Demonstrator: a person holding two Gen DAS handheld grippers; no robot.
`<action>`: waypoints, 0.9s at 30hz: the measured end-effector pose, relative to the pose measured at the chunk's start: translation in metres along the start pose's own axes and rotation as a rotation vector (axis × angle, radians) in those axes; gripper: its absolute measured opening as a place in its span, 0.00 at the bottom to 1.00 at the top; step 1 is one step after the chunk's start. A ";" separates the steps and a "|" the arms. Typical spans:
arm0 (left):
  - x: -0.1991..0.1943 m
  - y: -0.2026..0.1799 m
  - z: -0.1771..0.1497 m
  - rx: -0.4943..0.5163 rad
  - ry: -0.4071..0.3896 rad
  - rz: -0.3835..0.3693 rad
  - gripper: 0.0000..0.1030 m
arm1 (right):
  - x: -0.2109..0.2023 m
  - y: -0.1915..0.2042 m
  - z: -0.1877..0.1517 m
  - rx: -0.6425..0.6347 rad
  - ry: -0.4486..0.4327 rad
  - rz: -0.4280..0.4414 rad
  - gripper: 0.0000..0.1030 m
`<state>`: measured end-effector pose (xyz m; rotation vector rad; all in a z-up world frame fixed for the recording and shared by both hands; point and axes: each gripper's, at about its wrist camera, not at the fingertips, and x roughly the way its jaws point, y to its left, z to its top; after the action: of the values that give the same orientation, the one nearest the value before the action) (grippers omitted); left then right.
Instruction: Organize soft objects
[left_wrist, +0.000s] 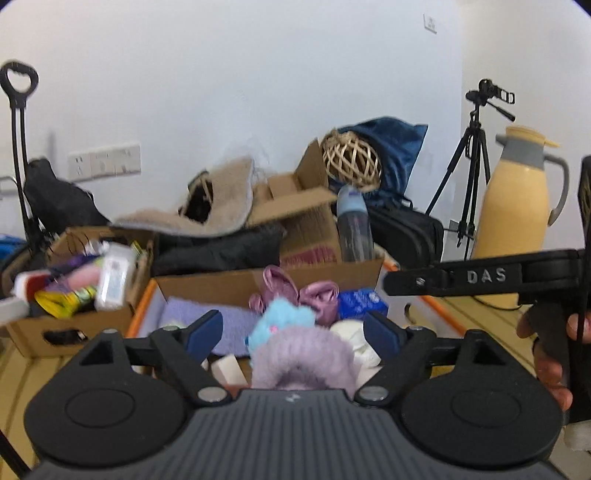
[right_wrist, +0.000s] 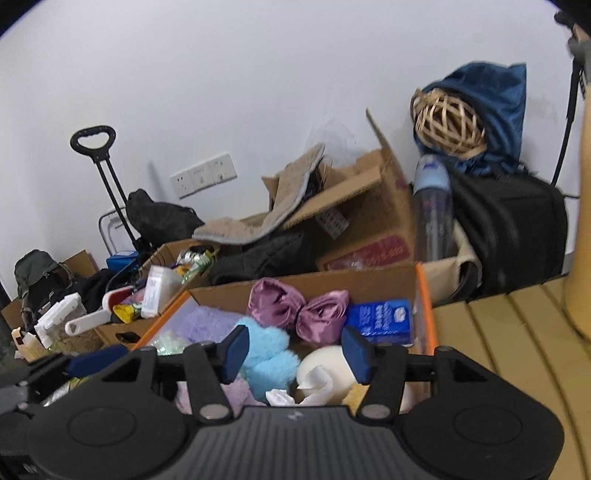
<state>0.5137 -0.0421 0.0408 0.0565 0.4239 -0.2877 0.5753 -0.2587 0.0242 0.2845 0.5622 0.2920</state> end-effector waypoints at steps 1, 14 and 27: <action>-0.009 -0.002 0.005 0.003 -0.011 0.007 0.83 | -0.009 0.001 0.003 -0.007 -0.009 -0.007 0.54; -0.133 -0.027 0.029 0.047 -0.137 0.037 0.97 | -0.160 0.016 0.007 -0.127 -0.118 -0.120 0.71; -0.270 -0.045 -0.072 -0.039 -0.223 0.176 1.00 | -0.286 0.069 -0.094 -0.262 -0.255 -0.173 0.87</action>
<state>0.2371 -0.0063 0.0867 0.0231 0.2016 -0.1099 0.2790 -0.2770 0.1083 0.0178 0.2894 0.1558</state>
